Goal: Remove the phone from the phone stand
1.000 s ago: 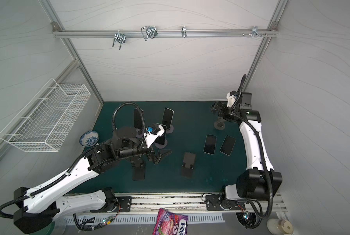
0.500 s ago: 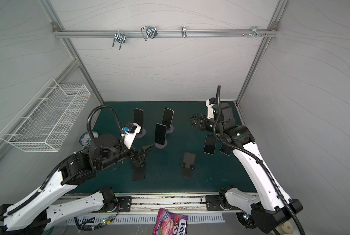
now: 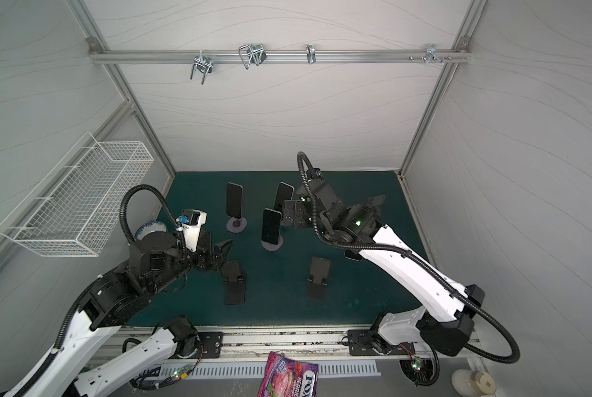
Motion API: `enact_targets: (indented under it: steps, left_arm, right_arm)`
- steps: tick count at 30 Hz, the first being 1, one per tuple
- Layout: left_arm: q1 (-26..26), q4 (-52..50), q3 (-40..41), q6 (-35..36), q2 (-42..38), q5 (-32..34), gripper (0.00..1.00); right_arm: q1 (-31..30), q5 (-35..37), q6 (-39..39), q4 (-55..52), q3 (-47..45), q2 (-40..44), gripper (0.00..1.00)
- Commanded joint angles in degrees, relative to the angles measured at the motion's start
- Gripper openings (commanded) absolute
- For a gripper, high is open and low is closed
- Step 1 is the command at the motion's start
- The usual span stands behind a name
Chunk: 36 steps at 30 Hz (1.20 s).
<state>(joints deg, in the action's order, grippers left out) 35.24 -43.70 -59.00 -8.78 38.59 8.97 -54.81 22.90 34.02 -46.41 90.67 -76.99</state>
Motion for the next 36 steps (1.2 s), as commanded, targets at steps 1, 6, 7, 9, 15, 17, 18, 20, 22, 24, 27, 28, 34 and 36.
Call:
enact_targets:
  steps: [1,6,7,9,15,17,18,20,22,24,27,28,34,36]
  left_arm:
    - [-2.8,-0.2,-1.6,0.1,0.8,-5.2,0.99]
    - [-8.5,1.6,-1.2,0.6,1.9,-9.8,0.99]
    - [-10.1,2.2,-1.2,0.7,2.6,-11.2,0.99]
    - [-13.1,3.3,-1.6,-0.3,4.5,-14.0,0.99]
    - [-17.5,7.6,-3.2,-3.4,9.7,-18.6,0.98]
    - [-18.5,8.6,-3.5,-3.8,10.6,-18.7,0.98]
    - [-18.9,8.9,-3.4,-3.8,10.8,-18.6,0.98]
    - [-19.6,9.4,-2.5,-3.2,10.8,-18.0,0.98]
    - [-20.3,9.6,-1.3,-2.4,10.6,-17.8,0.98]
    - [-21.1,9.9,0.3,-1.7,10.1,-17.8,0.98]
    - [-22.2,10.4,2.9,-1.2,9.2,-17.7,0.98]
    - [-22.6,10.6,3.7,-0.9,8.9,-17.6,0.97]
    - [-23.2,12.5,9.2,-1.4,6.4,-17.2,0.96]
    - [-23.3,13.6,10.8,-2.0,5.8,-18.7,0.95]
  right_arm:
    - [-1.4,4.0,3.2,0.1,-0.8,-0.2,0.99]
    - [-1.8,6.4,6.2,-1.3,-2.5,-0.6,0.99]
    - [-2.0,7.2,7.0,-1.5,-3.0,-0.6,0.99]
    - [-2.1,7.7,8.1,-1.5,-4.1,-0.6,0.99]
    - [-2.2,9.8,7.0,-2.7,-3.9,-2.3,0.99]
    - [-2.2,10.6,6.6,-3.3,-3.5,-3.1,0.99]
    - [-2.2,10.8,6.4,-3.4,-3.3,-3.4,0.99]
    - [-2.2,10.8,6.0,-3.0,-2.9,-4.3,0.99]
    - [-2.2,10.4,5.9,-2.6,-2.4,-5.2,0.99]
    - [-2.5,9.8,6.0,-2.1,-1.9,-6.2,0.99]
    - [-3.8,10.2,6.1,-0.9,-0.9,-8.0,0.99]
    - [-4.4,10.6,5.7,-0.3,-0.7,-8.6,0.99]
    - [-6.5,12.3,6.7,0.8,-0.5,-10.3,0.99]
    - [-7.2,12.2,7.0,1.6,-0.7,-10.9,0.99]
